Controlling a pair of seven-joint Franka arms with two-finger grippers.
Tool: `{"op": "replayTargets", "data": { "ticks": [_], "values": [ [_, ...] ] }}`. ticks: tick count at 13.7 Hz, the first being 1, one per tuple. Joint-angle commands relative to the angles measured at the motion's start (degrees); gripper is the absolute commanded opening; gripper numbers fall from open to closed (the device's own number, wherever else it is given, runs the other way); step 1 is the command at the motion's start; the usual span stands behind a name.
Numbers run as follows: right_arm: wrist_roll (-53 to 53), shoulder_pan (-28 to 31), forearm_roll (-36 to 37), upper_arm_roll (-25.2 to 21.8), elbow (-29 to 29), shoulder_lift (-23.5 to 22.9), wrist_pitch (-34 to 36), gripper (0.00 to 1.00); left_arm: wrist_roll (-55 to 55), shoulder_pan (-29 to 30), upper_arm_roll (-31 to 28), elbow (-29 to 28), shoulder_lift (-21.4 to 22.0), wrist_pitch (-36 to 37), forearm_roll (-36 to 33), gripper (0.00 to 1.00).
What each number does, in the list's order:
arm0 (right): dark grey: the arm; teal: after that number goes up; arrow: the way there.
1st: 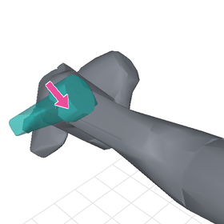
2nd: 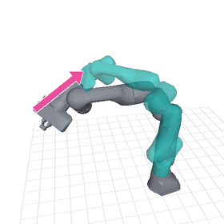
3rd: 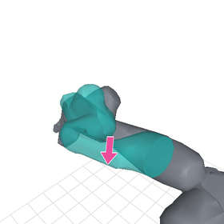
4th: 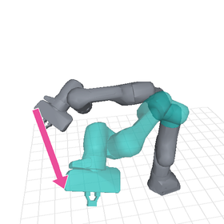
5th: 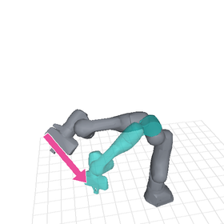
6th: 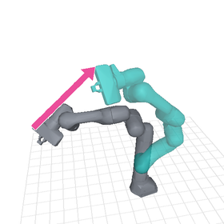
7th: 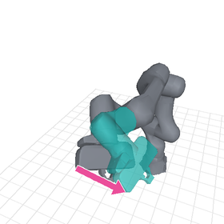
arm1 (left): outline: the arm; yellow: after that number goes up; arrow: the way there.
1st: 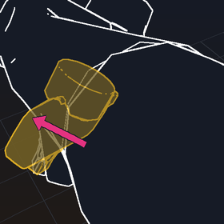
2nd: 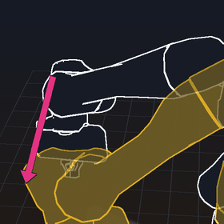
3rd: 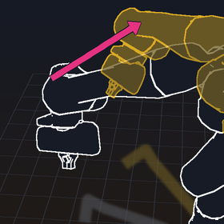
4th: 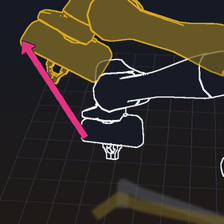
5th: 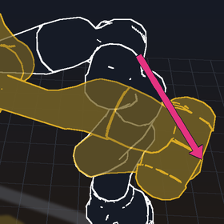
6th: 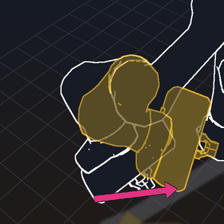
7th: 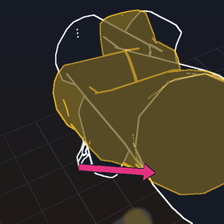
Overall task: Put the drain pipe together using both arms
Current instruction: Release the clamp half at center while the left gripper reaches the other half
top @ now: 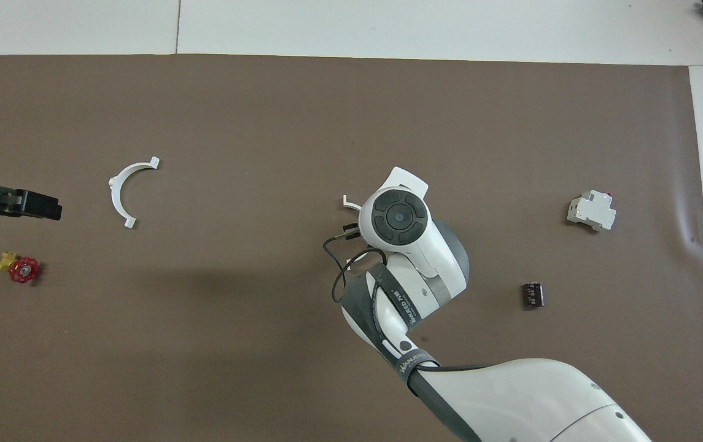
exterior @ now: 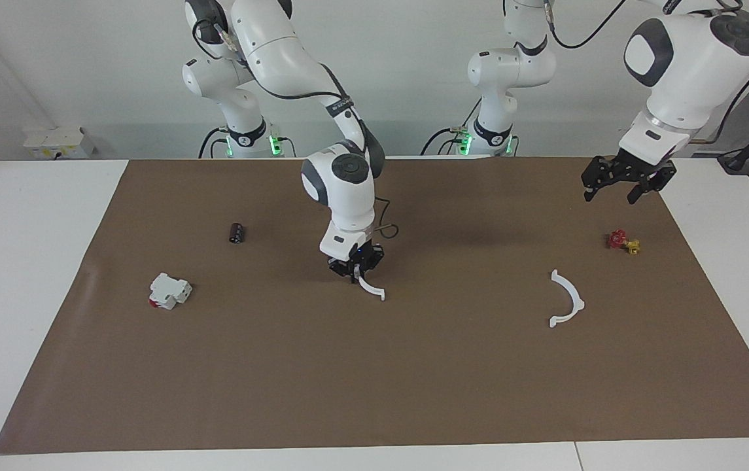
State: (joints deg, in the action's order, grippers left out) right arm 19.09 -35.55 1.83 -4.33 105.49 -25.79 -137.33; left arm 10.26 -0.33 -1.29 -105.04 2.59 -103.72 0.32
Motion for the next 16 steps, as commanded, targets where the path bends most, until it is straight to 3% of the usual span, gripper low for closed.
{"op": "replayTargets", "data": {
  "ticks": [1,4,5,6,12,16],
  "values": [
    [1.6,0.0,1.8,-0.1,1.1,0.6,-1.5,0.17,0.3,0.7,0.3,-2.7,-2.9,-6.8,-0.1,0.93],
    [1.2,0.0,1.8,0.0,1.3,0.6,-1.7,0.46,0.4,0.6,0.3,-3.1,-7.5,-12.7,-0.1,0.93],
    [1.1,0.0,1.8,0.0,1.5,0.6,-2.1,0.91,0.8,0.6,0.3,-4.5,-7.7,-15.2,-0.1,0.93],
    [1.3,0.0,1.8,0.0,1.3,0.6,-2.2,1.0,1.1,0.6,0.4,-6.0,-7.9,-18.1,-0.1,0.93],
    [5.3,1.3,0.5,0.1,-1.2,5.0,0.9,1.0,6.2,0.5,0.4,-7.5,-15.7,-28.6,1.0,0.93],
    [6.3,8.8,0.5,0.1,-1.5,12.1,7.4,1.0,13.2,1.8,0.4,-4.3,-22.2,-32.1,4.9,0.92]
  ]
}}
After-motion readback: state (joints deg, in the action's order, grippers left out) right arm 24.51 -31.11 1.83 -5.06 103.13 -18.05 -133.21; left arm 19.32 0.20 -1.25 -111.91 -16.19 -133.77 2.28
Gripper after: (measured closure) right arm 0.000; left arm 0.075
